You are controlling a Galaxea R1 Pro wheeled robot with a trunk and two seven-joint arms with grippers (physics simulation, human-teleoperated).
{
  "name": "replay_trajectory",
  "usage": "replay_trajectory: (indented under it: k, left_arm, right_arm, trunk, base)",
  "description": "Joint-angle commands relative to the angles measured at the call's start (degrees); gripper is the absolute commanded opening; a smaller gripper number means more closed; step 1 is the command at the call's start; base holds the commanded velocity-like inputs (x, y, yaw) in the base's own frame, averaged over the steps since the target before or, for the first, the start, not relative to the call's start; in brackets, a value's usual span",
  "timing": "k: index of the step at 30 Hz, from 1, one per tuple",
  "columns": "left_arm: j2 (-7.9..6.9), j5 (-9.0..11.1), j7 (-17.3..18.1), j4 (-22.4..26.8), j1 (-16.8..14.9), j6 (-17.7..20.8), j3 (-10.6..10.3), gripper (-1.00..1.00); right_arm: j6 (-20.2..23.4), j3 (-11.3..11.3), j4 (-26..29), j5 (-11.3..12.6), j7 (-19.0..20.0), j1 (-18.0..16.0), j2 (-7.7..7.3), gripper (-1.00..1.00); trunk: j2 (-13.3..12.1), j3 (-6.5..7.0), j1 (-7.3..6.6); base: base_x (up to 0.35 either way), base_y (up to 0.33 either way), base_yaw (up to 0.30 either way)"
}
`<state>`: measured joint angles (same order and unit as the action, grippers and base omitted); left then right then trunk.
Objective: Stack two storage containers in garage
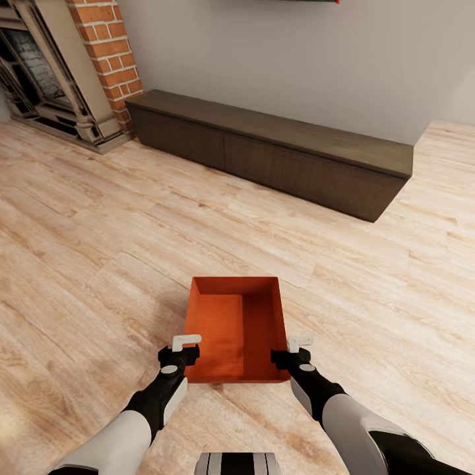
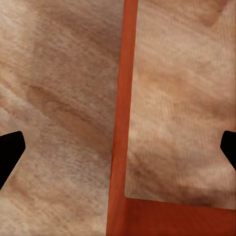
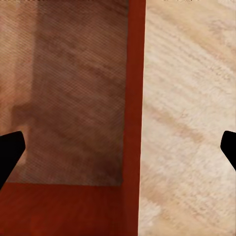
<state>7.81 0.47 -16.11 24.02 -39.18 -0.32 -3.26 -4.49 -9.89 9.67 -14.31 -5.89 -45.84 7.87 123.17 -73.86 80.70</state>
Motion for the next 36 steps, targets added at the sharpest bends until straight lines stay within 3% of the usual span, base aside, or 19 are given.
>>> replay_trajectory:
  k: [1,9,18,30,36]
  left_arm:
    - [-0.02,0.1,-0.4,0.0,0.0,0.0,-0.3,1.0]
    - [-0.07,0.1,-0.4,0.0,-0.1,0.0,-0.3,1.0]
    - [-0.07,0.1,-0.4,0.0,-0.1,0.0,-0.3,1.0]
    - [-0.05,0.1,-0.6,0.0,-0.1,0.0,-0.3,1.0]
    - [0.01,0.1,-1.6,0.0,-0.1,0.4,1.0,1.0]
  right_arm:
    - [-0.2,-0.5,-0.1,-0.6,-0.1,0.0,0.04,1.0]
    - [-0.4,-0.5,0.0,-0.6,-0.2,0.0,0.04,1.0]
    - [-0.4,-0.5,0.0,-0.6,-0.2,0.0,0.04,1.0]
    - [-0.4,-0.5,0.0,-0.6,-0.1,0.0,-0.05,1.0]
    - [-0.4,-0.5,0.0,-0.6,-0.1,0.0,-0.05,1.0]
  trunk:
    - [0.0,-0.03,-0.01]
    - [0.0,-0.03,-0.01]
    - [3.6,-1.65,1.97]
    - [3.6,-1.65,1.97]
    - [3.6,-1.65,1.97]
  base:
    - [0.0,0.0,0.0]
    - [0.0,0.0,0.0]
    - [0.0,0.0,0.0]
    - [0.0,0.0,0.0]
    - [0.0,0.0,0.0]
